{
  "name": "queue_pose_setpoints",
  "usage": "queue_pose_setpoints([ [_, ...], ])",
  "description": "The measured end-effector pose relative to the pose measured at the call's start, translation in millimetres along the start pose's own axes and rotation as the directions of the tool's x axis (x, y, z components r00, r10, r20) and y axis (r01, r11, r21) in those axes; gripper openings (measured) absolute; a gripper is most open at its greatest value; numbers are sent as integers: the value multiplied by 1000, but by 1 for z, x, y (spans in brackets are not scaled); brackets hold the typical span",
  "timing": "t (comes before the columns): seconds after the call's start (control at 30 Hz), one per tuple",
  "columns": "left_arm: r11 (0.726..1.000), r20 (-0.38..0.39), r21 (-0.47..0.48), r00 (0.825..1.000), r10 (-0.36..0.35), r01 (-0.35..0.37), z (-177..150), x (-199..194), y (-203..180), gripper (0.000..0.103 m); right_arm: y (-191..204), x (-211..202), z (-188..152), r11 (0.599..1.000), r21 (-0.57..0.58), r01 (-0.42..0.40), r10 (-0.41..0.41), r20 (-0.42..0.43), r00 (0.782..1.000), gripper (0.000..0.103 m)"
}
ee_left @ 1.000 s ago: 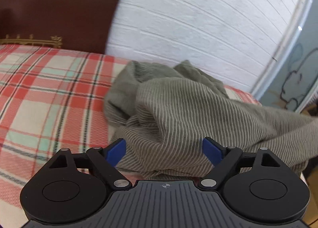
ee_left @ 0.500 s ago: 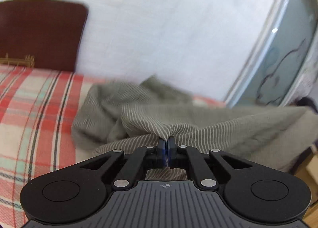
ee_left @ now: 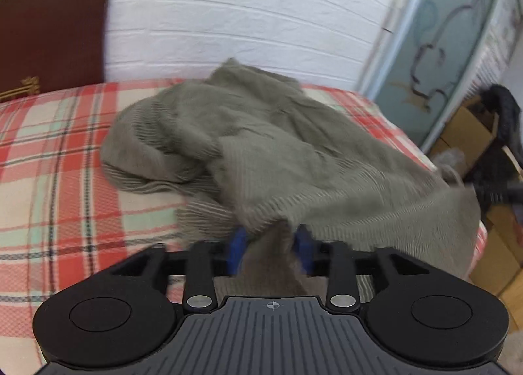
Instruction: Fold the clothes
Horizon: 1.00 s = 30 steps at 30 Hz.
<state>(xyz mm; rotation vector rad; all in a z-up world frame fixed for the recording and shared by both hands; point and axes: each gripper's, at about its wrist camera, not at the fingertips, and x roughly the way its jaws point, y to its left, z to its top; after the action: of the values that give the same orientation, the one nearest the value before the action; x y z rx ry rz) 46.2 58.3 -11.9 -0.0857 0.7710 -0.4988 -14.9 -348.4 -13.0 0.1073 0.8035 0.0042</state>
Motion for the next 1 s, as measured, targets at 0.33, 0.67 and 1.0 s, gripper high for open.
queue_pose_setpoints([
  [0.33,904,55,-294,939,339,-309,47,37,84,87,-27,-48,28,969,200,-142,73,317,946,66],
  [0.67,893,-17,-220,917,398,-392,47,101,75,69,-28,-37,14,993,100,68,-82,146,986,69],
  [1.0,862,81,-315,894,441,-397,80,51,105,4,-20,-39,13,998,69,12,-21,141,990,72],
])
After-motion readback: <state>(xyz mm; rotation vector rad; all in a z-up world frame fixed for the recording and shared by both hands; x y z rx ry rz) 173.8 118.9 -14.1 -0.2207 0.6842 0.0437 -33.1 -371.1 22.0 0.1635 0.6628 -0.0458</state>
